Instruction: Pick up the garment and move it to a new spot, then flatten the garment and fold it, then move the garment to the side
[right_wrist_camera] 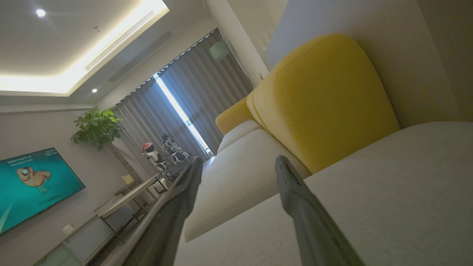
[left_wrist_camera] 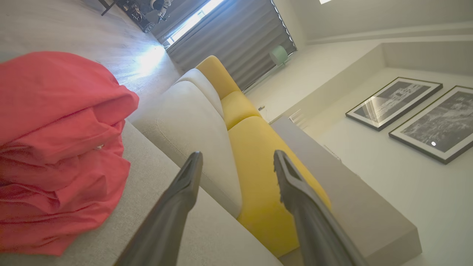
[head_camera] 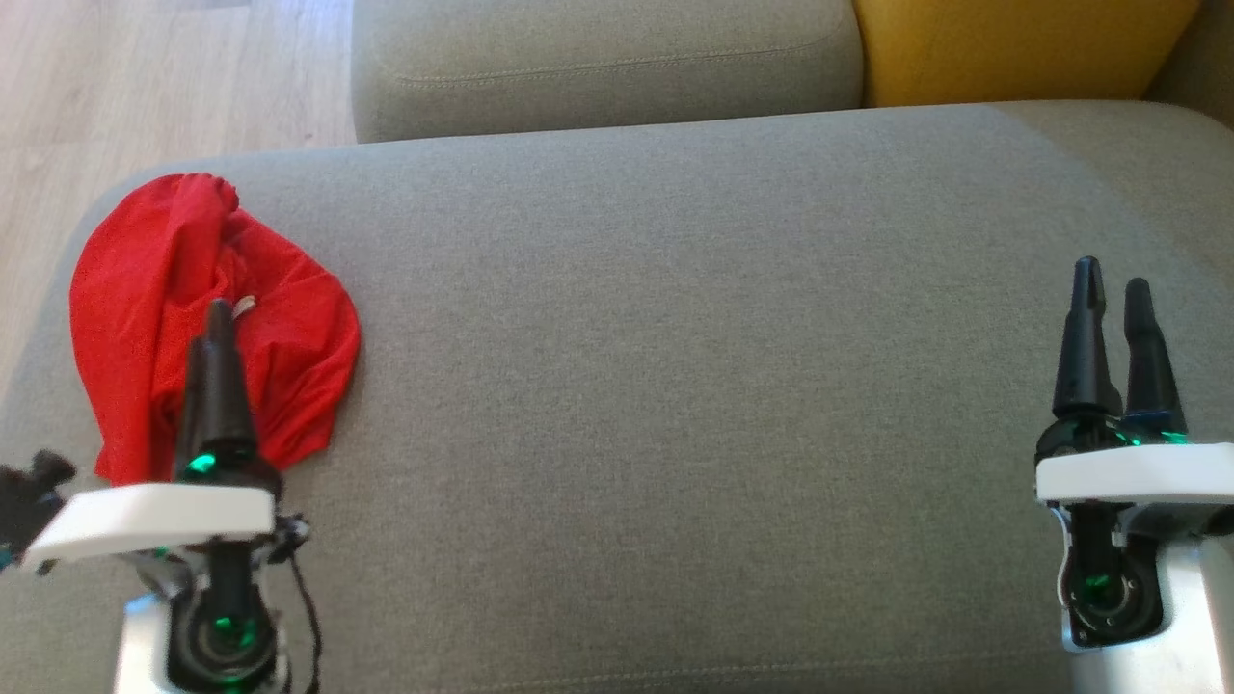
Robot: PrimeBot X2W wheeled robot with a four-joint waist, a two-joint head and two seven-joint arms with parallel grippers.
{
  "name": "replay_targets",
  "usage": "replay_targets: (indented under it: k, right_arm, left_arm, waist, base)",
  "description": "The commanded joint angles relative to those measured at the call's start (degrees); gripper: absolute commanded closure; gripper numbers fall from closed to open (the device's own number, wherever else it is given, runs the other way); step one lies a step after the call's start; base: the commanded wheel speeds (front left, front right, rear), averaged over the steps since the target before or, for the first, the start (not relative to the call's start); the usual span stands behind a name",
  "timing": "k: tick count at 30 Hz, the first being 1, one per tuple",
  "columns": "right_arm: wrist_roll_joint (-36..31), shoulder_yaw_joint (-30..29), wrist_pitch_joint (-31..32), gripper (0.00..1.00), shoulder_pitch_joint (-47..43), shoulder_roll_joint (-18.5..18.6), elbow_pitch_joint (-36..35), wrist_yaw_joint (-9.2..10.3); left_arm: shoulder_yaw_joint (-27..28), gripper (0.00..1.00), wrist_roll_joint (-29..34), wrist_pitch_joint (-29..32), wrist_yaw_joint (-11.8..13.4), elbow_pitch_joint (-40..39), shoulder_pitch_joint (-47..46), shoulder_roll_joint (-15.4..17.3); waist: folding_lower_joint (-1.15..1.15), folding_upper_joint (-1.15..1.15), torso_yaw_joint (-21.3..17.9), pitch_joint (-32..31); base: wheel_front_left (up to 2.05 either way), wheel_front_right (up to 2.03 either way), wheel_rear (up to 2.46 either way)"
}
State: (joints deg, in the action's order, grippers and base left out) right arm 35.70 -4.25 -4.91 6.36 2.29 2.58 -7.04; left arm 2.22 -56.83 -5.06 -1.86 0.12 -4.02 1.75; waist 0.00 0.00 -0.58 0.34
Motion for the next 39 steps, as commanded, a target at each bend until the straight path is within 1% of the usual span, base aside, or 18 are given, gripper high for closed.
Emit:
replay_targets:
  k: [1,4,7,13,16,21,22,23,27,30,32,39]
  right_arm:
    - [-1.65,0.80,-0.59,0.00,2.85,0.38,-2.53,-0.25]
    - [-4.76,0.41,-1.10,0.00,2.64,0.39,-1.77,-0.26]
    - [-8.48,0.87,-1.61,0.00,2.54,0.42,-1.34,-0.27]
    - [-15.17,2.07,-2.62,0.00,2.13,0.60,-1.77,-0.29]
    - [-19.18,2.66,-3.30,0.00,1.88,0.69,-1.92,-0.31]
    - [-23.56,3.25,-4.14,0.00,1.65,0.69,-2.16,-0.32]
    - [-23.56,3.25,-4.14,0.00,1.65,0.69,-2.16,-0.32]
    - [-24.49,3.36,-4.31,0.00,1.63,0.69,-2.22,-0.33]
    - [-28.11,3.81,-4.98,0.00,1.55,0.66,-2.30,-0.34]
    - [-30.78,4.05,-5.49,0.00,1.27,0.62,-1.86,-0.35]
    - [-32.58,4.28,-5.83,0.00,1.11,0.60,-1.39,-0.36]
    - [-38.39,4.87,-7.01,0.00,0.78,0.55,-0.89,-0.39]
  left_arm:
    - [0.56,0.00,1.35,-0.52,0.23,-2.60,-2.97,0.82]
    - [-1.50,0.00,5.85,-1.03,0.54,-1.99,-2.63,0.83]
    - [-3.17,0.00,8.75,-1.53,0.42,-1.06,-2.45,0.85]
    - [-5.79,0.00,17.81,-2.53,0.87,-0.41,-2.37,0.88]
    - [-6.72,0.00,21.26,-3.20,1.78,-0.83,-2.30,0.90]
    - [-8.38,0.00,28.82,-4.04,2.73,-0.15,-2.19,0.93]
    - [-8.38,0.00,28.82,-4.04,2.73,-0.15,-2.19,0.93]
    - [-8.79,0.00,30.44,-4.20,2.95,0.12,-2.16,0.96]
    - [-10.55,0.00,35.65,-4.87,4.27,1.02,-2.21,1.53]
    - [-11.55,0.00,38.78,-5.38,6.57,0.89,-2.40,1.81]
    - [-12.89,0.00,41.03,-5.71,7.63,0.84,-2.41,2.55]
    - [-16.91,0.00,45.86,-6.89,10.86,1.37,-2.66,4.23]
  waist:
    - [0.00,0.00,-0.03,0.01]
    - [0.00,0.00,-0.13,0.03]
    - [0.00,0.00,-0.18,0.12]
    - [0.00,0.00,-0.38,0.39]
    - [0.00,0.00,-0.48,0.67]
    - [0.00,0.00,-0.43,0.86]
    - [0.00,0.00,-0.43,0.86]
    - [0.00,0.00,-0.41,0.87]
    - [0.00,0.00,-0.32,0.92]
    - [0.00,0.00,-0.24,0.92]
    - [0.00,0.00,-0.20,0.87]
    - [0.00,0.00,-0.08,0.85]
  base:
    - [0.00,0.00,0.00]
    - [0.00,0.00,0.00]
    - [0.00,0.00,0.00]
    - [0.00,0.00,0.00]
    - [0.00,0.00,0.00]
    - [0.00,0.00,0.00]
    - [0.00,0.00,0.00]
    - [0.00,0.00,0.00]
    - [0.00,0.00,0.00]
    - [0.00,0.00,0.00]
    - [0.00,0.00,0.00]
    - [0.00,0.00,0.00]
